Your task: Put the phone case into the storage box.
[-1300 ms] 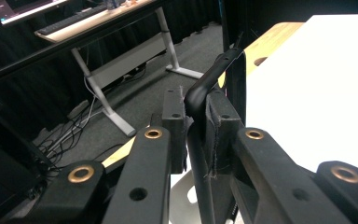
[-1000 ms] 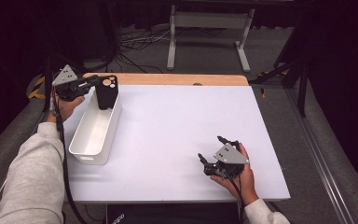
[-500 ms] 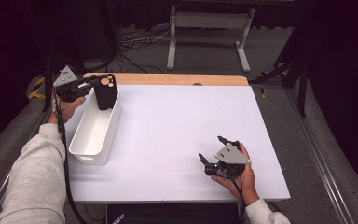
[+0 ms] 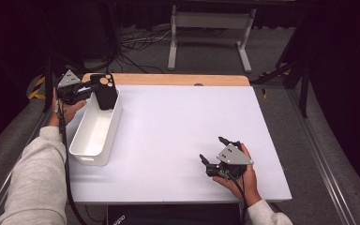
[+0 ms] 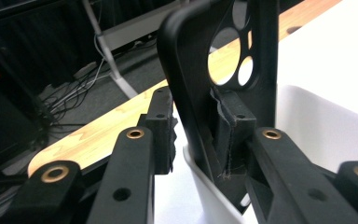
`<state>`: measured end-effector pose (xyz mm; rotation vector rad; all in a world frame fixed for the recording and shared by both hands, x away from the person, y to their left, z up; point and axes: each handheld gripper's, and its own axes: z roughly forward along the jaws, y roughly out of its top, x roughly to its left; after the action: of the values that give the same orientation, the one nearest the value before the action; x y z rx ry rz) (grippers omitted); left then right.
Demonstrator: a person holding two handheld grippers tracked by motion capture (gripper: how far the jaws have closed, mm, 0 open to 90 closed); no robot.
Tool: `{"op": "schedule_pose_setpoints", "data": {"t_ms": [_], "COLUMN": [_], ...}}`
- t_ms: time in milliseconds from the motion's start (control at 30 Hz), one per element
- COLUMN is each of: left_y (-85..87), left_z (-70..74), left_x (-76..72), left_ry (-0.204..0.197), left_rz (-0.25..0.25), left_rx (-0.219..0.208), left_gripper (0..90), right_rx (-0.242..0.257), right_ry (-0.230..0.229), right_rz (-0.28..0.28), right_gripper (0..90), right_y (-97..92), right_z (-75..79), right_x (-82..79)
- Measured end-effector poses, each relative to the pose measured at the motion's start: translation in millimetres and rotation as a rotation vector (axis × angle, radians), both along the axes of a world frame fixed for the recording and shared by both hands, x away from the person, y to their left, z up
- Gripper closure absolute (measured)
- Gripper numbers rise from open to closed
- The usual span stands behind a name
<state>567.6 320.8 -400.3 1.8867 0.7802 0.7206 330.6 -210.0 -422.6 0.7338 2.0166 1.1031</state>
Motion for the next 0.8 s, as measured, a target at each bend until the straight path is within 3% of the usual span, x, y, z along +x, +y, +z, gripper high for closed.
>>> {"op": "schedule_pose_setpoints", "data": {"t_ms": [200,667,800], "left_y": [-1.2,-1.1,-2.7], "left_z": [-1.1,6.8,9.8], "left_x": [-0.3,-4.7,-7.6], "left_ry": [0.015,-0.018,-0.014], "left_rz": [0.008,0.043,0.067], "left_rx": [-0.004,-0.011,-0.02], "left_gripper": [68.9,58.0,49.5], "right_rx": [-0.007,0.0,0.0], "right_ry": [0.004,0.016,0.016], "right_rz": [0.002,0.008,0.016], "right_gripper": [14.3,14.3,14.3], "right_y": [-0.3,-2.3,-1.7], "right_z": [-0.6,-0.6,0.2], "right_x": [1.0,6.0,7.4]}}
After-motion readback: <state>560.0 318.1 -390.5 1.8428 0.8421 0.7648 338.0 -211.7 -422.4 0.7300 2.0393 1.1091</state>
